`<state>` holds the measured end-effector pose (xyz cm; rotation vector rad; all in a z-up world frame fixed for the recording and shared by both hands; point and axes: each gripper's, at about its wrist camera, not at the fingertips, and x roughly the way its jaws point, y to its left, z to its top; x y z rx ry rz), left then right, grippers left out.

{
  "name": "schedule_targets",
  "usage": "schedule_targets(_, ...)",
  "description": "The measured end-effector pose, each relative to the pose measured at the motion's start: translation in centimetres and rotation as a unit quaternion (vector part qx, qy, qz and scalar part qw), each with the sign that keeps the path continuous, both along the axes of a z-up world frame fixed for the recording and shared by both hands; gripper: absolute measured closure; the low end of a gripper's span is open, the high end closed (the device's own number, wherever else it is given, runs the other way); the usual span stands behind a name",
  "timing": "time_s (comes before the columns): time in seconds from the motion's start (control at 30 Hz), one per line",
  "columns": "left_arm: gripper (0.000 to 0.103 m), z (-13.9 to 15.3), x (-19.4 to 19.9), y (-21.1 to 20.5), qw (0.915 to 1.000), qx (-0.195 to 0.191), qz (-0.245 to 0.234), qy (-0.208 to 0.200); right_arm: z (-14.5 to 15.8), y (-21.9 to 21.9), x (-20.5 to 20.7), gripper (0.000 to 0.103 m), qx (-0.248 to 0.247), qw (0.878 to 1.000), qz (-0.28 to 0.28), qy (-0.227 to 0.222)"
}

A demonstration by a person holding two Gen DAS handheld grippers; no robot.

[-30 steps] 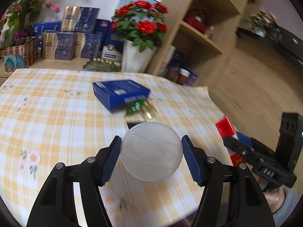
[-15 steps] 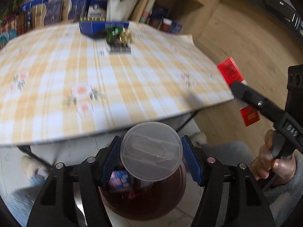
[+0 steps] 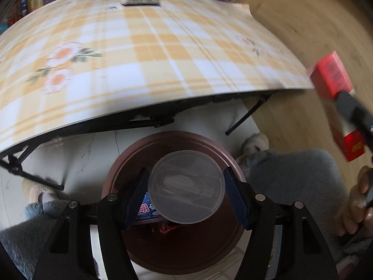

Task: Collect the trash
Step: 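Carry the clear lid over the brown bin and open the left gripper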

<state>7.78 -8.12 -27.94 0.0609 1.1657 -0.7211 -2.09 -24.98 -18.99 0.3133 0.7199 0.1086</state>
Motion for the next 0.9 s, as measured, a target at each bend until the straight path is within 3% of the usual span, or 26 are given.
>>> schedule_targets(0.07, 0.034, -0.4, 0.4, -1.1, 0.9996, -0.017, -0.018, 0.010, 0.1, -0.3, 0.0, 0.044, 0.002, 1.000, -0.004, -0.001)
schedule_targets(0.13, 0.017, 0.1, 0.2, -1.5, 0.9997, -0.017, -0.016, -0.009, 0.1, -0.5, 0.1, 0.044, 0.002, 1.000, -0.006, -0.001)
schedule_targets(0.2, 0.014, 0.7, 0.1, -1.4, 0.9995, -0.017, -0.011, -0.024, 0.1, -0.7, 0.2, 0.044, 0.003, 1.000, -0.007, -0.001)
schedule_targets(0.37, 0.012, 4.0, 0.0, 1.1, 0.9967, -0.016, 0.010, -0.079, -0.1, -0.4, 0.2, 0.044, 0.000, 1.000, -0.001, 0.002)
schedule_targets(0.57, 0.007, 9.8, -0.9, 7.0, 0.9820, -0.014, 0.070, -0.175, -1.2, 2.4, 0.7, 0.044, -0.027, 0.999, 0.045, 0.015)
schedule_targets(0.9, 0.006, 11.0, -4.8, 12.4, 0.9637, -0.012, 0.147, -0.222, -4.4, 8.9, 1.4, 0.044, -0.098, 0.983, 0.147, 0.051)
